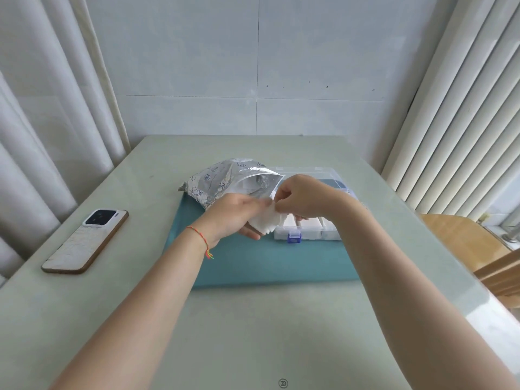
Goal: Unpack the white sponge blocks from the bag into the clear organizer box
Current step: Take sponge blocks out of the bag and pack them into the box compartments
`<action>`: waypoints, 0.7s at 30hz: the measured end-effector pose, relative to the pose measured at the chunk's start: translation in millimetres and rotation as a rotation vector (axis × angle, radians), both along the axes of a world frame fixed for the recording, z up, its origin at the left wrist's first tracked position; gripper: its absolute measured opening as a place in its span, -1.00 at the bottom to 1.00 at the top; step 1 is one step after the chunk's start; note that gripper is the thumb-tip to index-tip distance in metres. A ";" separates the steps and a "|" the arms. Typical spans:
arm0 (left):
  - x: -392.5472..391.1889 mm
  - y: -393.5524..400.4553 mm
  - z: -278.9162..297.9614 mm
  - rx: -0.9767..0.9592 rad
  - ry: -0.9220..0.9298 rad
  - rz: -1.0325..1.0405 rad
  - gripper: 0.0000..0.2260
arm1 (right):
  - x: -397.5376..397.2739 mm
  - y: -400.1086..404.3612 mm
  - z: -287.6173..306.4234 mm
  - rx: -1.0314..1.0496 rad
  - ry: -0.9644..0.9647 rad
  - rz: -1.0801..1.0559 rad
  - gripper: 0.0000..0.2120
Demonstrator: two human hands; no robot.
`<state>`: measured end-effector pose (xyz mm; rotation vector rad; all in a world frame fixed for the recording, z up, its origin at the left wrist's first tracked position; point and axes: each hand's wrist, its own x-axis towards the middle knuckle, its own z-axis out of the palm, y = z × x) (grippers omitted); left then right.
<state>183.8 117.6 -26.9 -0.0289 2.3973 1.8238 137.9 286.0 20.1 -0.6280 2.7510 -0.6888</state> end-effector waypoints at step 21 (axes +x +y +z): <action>7.6 2.9 -3.0 0.763 -0.181 0.086 -0.74 | 14.5 -0.4 0.9 -0.262 0.044 0.101 -0.72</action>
